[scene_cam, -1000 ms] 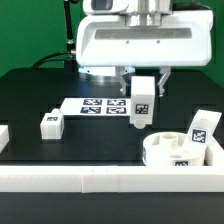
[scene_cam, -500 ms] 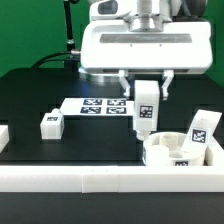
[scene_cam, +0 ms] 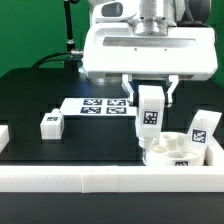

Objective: Assemble stool

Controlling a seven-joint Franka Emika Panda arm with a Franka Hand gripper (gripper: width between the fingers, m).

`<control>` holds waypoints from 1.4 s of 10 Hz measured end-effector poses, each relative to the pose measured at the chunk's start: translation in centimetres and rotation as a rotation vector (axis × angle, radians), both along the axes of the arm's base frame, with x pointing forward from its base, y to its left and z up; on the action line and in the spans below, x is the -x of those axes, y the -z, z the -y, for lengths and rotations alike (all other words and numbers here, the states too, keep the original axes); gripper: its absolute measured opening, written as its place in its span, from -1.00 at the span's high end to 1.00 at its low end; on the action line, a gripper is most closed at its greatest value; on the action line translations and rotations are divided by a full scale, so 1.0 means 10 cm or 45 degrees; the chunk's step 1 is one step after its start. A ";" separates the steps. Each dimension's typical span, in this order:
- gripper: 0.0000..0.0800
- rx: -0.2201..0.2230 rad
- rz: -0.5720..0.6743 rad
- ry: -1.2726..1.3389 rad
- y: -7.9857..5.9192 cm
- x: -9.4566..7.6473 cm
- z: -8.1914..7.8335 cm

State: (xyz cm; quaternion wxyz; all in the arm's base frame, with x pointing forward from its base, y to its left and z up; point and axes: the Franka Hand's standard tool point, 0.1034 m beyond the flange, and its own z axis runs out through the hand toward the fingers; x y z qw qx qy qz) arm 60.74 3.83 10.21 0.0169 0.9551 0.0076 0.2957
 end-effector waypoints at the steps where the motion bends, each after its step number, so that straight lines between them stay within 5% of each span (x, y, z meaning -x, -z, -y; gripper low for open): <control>1: 0.16 -0.004 0.000 0.001 0.00 0.00 -0.03; 5: 0.16 -0.032 0.001 0.017 0.03 0.06 -0.27; 14: 0.16 -0.005 -0.007 0.005 0.19 0.11 -0.22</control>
Offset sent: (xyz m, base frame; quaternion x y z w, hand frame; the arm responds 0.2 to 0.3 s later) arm -0.0091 0.0199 0.0053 -0.0131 0.0110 0.0192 0.9997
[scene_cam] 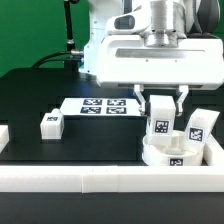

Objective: Assemble stool

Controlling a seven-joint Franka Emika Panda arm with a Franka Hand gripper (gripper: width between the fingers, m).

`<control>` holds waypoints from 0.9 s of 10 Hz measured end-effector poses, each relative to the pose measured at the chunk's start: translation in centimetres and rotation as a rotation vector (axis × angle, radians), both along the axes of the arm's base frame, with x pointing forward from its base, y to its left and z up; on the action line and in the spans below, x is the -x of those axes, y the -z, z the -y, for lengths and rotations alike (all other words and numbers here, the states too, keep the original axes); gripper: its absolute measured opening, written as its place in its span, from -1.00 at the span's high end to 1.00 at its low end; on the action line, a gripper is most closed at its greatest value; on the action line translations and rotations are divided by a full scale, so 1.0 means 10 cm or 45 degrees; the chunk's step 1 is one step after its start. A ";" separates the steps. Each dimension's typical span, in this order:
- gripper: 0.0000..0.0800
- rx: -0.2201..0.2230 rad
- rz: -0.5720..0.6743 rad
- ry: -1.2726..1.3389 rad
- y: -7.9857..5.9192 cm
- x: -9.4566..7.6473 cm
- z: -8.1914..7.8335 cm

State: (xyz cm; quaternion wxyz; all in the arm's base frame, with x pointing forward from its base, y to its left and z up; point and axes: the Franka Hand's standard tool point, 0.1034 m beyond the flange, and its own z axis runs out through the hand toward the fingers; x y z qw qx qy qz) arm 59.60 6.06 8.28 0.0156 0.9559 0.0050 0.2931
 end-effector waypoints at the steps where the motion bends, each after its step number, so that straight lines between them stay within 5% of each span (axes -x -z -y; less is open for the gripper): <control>1: 0.16 -0.002 0.004 0.004 0.00 0.00 0.00; 5: 0.14 -0.004 -0.020 0.004 0.03 0.01 -0.01; 7: -0.53 -0.004 -0.027 0.004 0.03 0.01 -0.01; 9: -0.61 -0.016 -0.065 -0.002 -0.10 -0.07 0.00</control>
Offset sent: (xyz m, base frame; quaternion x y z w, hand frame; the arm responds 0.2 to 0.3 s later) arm 0.0000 0.0000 0.0000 0.0000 0.0000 0.0000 1.0000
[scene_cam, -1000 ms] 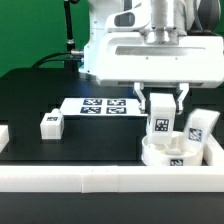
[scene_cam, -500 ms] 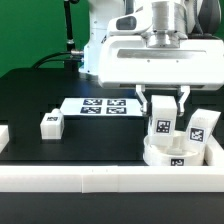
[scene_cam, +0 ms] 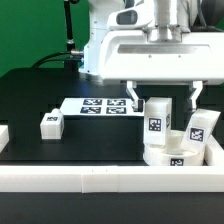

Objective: Assemble stool

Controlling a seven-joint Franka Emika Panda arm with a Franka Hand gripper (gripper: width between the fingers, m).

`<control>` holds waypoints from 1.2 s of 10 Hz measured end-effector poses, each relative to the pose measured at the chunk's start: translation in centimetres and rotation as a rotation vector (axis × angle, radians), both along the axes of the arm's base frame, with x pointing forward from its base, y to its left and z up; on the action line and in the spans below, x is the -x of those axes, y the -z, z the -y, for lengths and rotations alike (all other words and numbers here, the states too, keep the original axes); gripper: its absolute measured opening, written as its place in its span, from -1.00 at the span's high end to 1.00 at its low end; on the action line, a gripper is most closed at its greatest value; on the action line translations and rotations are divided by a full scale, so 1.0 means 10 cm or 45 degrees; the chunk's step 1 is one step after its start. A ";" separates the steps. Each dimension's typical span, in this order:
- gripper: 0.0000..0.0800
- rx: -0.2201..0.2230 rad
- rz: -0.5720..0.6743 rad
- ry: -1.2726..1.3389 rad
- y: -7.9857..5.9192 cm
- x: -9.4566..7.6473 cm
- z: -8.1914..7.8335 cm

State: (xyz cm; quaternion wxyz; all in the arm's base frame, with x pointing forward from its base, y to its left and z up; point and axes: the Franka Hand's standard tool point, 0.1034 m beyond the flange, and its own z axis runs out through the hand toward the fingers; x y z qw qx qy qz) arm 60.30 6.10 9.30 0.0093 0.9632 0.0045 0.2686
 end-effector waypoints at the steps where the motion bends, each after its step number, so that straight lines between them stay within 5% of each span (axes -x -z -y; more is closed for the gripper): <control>1: -0.62 -0.001 -0.010 0.001 -0.08 -0.05 0.04; 3: -0.62 0.003 -0.048 -0.014 -0.24 -0.15 0.13; 9: -0.62 -0.036 -0.129 0.027 -0.19 -0.13 0.11; 12: -0.62 -0.131 -0.499 0.126 -0.12 0.01 0.12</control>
Offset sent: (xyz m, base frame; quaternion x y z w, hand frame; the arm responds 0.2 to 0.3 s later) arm 0.0000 0.0000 0.0000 0.0000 0.0000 0.0000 1.0000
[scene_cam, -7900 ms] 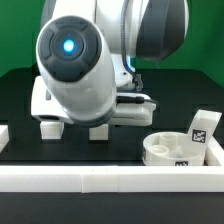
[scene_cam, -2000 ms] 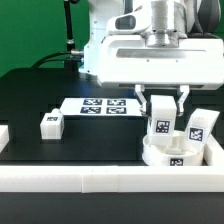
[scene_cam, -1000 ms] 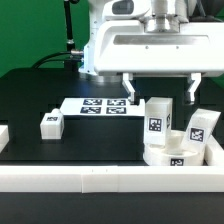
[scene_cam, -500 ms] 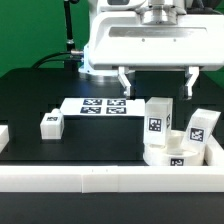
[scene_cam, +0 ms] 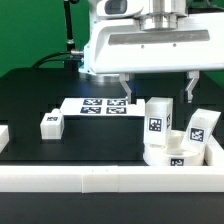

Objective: Assemble stool

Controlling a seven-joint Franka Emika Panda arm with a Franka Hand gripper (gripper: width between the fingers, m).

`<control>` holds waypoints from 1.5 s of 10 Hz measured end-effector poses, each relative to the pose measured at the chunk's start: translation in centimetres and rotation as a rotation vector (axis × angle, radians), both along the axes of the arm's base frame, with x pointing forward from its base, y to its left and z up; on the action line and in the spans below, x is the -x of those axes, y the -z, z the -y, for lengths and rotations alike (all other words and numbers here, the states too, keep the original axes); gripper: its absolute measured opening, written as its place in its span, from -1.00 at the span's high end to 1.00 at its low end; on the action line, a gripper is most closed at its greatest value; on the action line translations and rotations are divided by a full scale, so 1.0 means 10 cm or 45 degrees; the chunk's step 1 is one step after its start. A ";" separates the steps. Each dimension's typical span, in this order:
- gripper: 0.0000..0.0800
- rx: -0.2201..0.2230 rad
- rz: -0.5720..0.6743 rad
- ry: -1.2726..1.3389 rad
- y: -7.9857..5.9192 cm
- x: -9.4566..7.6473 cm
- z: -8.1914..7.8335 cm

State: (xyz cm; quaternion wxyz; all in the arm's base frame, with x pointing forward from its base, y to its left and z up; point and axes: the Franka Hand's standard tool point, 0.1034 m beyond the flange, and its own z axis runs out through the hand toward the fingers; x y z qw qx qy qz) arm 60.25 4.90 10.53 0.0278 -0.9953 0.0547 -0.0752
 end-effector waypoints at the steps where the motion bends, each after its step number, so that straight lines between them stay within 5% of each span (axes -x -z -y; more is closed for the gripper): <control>1: -0.62 -0.020 -0.114 -0.005 -0.02 -0.01 -0.01; 4: -0.62 -0.032 -0.145 0.067 -0.01 -0.05 -0.02; 11: -0.62 -0.137 -0.177 0.914 0.02 -0.04 -0.04; 15: -0.62 -0.114 -0.166 0.815 0.14 0.05 0.00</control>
Offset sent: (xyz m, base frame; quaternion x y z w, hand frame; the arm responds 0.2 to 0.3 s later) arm 0.0000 0.0000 0.0000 0.0000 0.0000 0.0000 1.0000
